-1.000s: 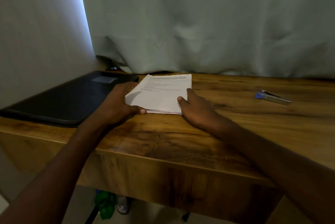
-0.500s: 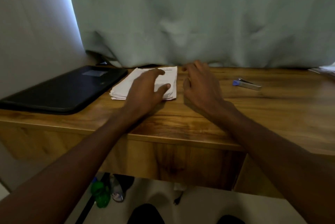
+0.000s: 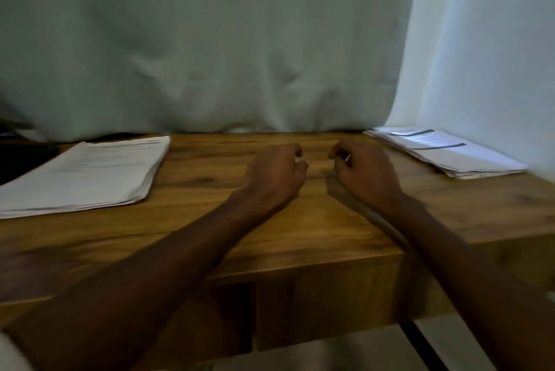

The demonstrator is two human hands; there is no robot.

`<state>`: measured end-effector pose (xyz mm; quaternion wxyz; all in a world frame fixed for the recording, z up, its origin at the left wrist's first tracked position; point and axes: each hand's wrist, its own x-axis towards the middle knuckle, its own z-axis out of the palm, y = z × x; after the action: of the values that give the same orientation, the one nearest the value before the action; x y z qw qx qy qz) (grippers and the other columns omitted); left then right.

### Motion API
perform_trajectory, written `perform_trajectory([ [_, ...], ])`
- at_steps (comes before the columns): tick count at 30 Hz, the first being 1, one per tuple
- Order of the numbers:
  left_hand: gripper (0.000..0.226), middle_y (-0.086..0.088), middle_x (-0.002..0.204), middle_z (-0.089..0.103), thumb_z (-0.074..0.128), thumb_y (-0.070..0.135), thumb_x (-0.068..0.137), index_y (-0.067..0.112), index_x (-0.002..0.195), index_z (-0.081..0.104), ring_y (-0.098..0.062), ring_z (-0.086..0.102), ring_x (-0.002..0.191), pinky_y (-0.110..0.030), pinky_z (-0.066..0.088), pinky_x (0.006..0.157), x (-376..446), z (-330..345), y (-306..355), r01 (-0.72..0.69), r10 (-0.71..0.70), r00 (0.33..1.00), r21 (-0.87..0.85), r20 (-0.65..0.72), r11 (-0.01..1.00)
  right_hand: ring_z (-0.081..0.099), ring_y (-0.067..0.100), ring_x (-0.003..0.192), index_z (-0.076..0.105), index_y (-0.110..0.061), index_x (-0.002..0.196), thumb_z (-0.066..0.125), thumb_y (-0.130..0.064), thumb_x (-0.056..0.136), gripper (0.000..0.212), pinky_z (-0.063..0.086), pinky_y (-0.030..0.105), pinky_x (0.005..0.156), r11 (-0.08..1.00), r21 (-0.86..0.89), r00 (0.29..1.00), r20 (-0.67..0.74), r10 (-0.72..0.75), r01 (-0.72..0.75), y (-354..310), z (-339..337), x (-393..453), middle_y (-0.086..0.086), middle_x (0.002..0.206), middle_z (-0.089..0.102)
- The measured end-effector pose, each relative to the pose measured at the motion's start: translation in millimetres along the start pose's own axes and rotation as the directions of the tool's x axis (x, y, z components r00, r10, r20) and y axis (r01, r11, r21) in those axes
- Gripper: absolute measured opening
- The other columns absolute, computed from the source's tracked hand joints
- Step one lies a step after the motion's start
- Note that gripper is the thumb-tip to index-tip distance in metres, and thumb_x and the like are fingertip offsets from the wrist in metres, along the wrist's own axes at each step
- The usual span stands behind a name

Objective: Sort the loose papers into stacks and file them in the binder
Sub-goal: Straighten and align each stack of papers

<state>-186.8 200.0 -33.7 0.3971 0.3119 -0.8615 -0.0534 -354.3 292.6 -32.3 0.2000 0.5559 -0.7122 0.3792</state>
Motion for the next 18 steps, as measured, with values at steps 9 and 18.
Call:
perform_trajectory([
  [9, 0.026, 0.001, 0.070, 0.072, 0.067, 0.038, 0.088, 0.015, 0.077, 0.075, -0.023, 0.069, 0.073, -0.038, 0.059, 0.071, 64.1, 108.8, 103.7, 0.192, -0.138, 0.972, -0.309, 0.188, 0.932, 0.063, 0.021, 0.094, 0.071, -0.030, 0.095, 0.052, -0.013, 0.090, 0.026, 0.047, 0.036, 0.079, 0.901, -0.014, 0.861, -0.303, 0.409, -0.433, 166.9, -96.4, -12.2, -0.004, 0.102, 0.068],
  [18, 0.069, -0.003, 0.093, 0.077, 0.045, 0.081, 0.074, 0.023, 0.094, 0.076, -0.030, 0.069, 0.096, -0.035, 0.054, 0.082, 142.7, 211.0, 147.8, 0.300, -0.224, 0.919, -0.206, 0.325, 0.931, 0.056, 0.029, 0.127, 0.060, -0.022, 0.134, 0.042, -0.048, 0.106, 0.043, 0.041, 0.047, 0.109, 0.824, -0.197, 0.847, -0.076, 0.527, -0.531, 300.1, -116.4, 31.4, 0.005, 0.143, 0.059],
])
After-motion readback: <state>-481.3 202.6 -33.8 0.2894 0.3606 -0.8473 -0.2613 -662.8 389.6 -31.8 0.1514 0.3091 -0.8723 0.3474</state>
